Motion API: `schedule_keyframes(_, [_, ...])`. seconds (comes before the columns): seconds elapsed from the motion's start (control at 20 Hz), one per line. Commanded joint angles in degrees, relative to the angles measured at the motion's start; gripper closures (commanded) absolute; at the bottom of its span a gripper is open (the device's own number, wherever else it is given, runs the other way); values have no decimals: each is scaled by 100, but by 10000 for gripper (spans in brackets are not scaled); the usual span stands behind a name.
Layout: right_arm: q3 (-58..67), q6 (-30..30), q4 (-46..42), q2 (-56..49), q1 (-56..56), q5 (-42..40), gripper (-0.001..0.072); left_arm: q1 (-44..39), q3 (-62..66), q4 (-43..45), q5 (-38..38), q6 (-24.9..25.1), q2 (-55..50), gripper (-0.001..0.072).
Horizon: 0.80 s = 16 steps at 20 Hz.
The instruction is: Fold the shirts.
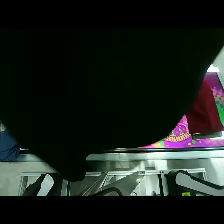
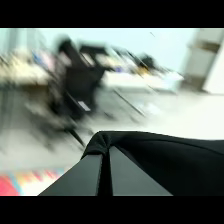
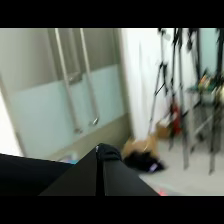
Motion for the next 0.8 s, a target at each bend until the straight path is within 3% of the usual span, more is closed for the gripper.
schedule_keyframes(0.0, [-737,28,-986,-811,1115,234,692,-1268,-501,420,-245,249,-1008,693])
schedule_keyframes(0.15, [-1237,190,-2671,-1768,2006,-417,693,-2599,-887,2267,-7,223,-2308,693])
schedule_keyframes(0.25, [-1364,415,-3445,-2577,2186,-966,692,-3069,-1016,3077,269,197,-3322,693])
schedule_keyframes(0.5, [-1360,479,-3429,-4096,2168,-1947,690,-3093,0,3353,70,-323,-5709,688])
schedule_keyframes(0.55, [-1360,479,-3442,-4153,2164,-1963,654,-3012,345,3311,-162,-396,-5967,563])
schedule_keyframes(0.6, [-1357,481,-3451,-4135,2135,-1954,430,-2920,719,3316,-468,-428,-6140,86])
schedule_keyframes(0.65, [-1355,485,-3458,-4044,2094,-1849,254,-2813,1010,3322,-737,-507,-6207,36])
schedule_keyframes(0.75, [-1355,518,-3460,-3689,1864,-1235,253,-2481,1207,3421,-1056,-507,-6019,35])
